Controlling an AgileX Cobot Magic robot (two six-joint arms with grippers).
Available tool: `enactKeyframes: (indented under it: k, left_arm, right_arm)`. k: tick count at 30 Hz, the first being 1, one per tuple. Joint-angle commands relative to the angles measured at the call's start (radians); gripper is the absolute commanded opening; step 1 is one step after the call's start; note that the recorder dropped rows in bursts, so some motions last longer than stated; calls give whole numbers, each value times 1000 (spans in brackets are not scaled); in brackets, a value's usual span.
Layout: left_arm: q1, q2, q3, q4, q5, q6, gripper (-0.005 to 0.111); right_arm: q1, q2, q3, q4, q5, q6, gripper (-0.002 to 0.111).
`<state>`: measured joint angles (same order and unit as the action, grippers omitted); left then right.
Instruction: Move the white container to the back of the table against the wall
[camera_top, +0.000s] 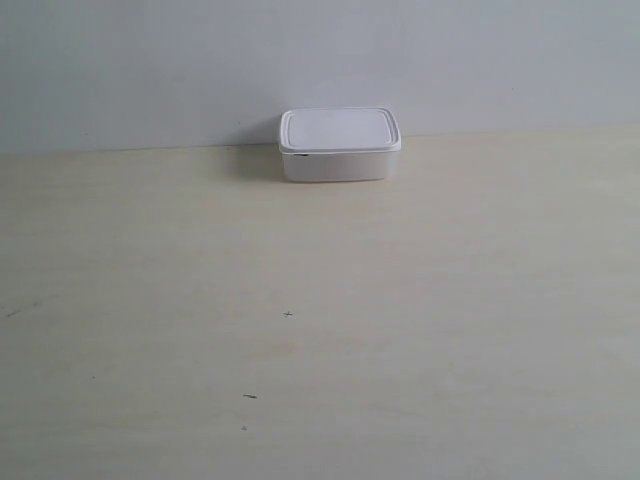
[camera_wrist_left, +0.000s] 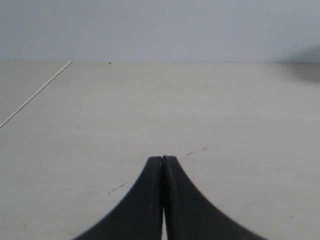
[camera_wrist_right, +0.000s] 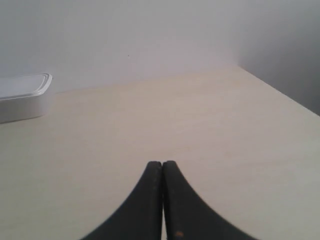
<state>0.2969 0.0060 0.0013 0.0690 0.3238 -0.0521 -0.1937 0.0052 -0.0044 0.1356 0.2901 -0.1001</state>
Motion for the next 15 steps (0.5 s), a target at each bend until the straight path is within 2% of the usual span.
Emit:
enactKeyframes:
  k: [1, 10, 15]
  left_arm:
    - [1, -6, -1, 6, -2, -5, 0]
    - [1, -6, -1, 6, -2, -5, 0]
    - [1, -6, -1, 6, -2, -5, 0]
  right_arm:
    - [-4, -5, 4, -3, 34, 21, 0]
    - [-4, -5, 4, -3, 55, 21, 0]
    - [68, -5, 4, -3, 55, 21, 0]
